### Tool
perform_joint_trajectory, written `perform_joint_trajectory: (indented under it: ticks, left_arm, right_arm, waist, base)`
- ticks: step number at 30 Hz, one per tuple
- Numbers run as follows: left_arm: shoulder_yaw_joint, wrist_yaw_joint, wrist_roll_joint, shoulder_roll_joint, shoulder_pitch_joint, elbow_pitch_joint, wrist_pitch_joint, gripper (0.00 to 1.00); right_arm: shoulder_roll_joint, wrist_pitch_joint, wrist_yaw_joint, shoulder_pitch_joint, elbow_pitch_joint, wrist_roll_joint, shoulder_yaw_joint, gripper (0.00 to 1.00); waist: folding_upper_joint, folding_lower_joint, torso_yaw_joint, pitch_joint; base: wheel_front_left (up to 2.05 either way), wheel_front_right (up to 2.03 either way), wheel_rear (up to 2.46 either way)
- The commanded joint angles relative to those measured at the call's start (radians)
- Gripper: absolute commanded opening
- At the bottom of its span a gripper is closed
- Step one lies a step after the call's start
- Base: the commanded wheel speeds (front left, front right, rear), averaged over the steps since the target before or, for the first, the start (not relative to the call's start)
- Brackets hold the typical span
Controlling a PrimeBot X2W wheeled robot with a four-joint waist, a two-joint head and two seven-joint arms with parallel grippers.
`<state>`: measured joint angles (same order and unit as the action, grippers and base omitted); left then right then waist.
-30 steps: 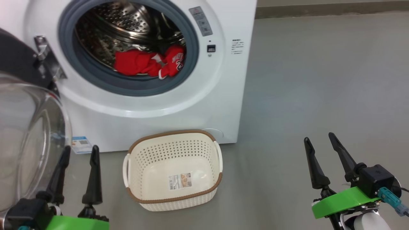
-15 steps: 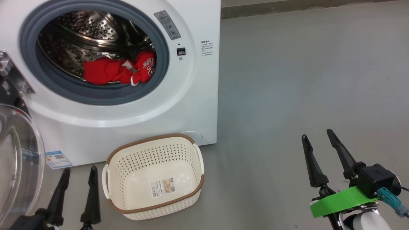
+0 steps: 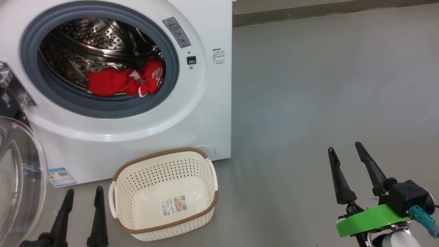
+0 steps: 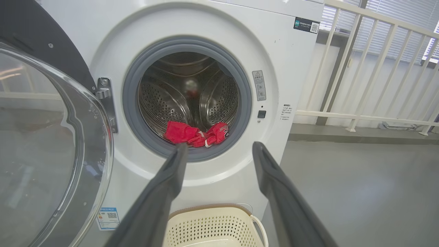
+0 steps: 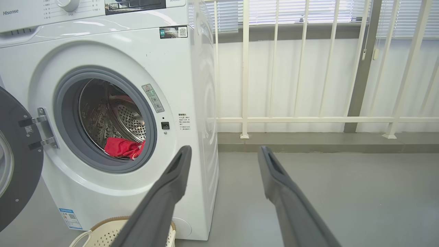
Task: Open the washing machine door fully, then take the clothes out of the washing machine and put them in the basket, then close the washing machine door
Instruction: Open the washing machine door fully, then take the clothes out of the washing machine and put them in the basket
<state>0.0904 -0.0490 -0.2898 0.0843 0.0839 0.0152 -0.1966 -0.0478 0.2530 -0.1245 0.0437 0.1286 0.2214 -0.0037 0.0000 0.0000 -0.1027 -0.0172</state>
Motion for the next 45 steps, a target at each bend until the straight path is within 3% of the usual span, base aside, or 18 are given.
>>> perform_joint_trajectory:
  ticks: [1,13,29,45]
  left_arm:
    - [0.028,0.007,0.012,0.017,-0.015,0.033,-0.011,1.00]
    - [0.012,0.032,0.012,0.016,-0.003,0.051,0.022,1.00]
    - [-0.017,0.030,0.005,0.019,0.002,0.075,0.025,1.00]
    - [-0.043,0.042,0.007,0.020,0.008,0.081,0.038,1.00]
  right_arm:
    - [-0.002,0.009,-0.006,0.018,-0.028,-0.005,0.017,1.00]
    - [-0.002,0.009,-0.006,0.015,-0.023,-0.003,0.012,1.00]
    - [-0.002,0.009,-0.006,0.012,-0.017,0.002,0.012,1.00]
    - [-0.002,0.009,-0.006,0.004,-0.014,0.009,0.022,1.00]
  waist:
    - [0.0000,0.0000,0.002,-0.003]
    - [0.0000,0.0000,0.012,-0.009]
    - [0.0000,0.0000,0.016,-0.010]
    - [0.0000,0.0000,0.031,-0.018]
  base:
    - [0.00,0.00,0.00]
    - [0.25,-0.39,0.15]
    - [1.27,-1.37,0.10]
    - [0.07,-0.07,0.00]
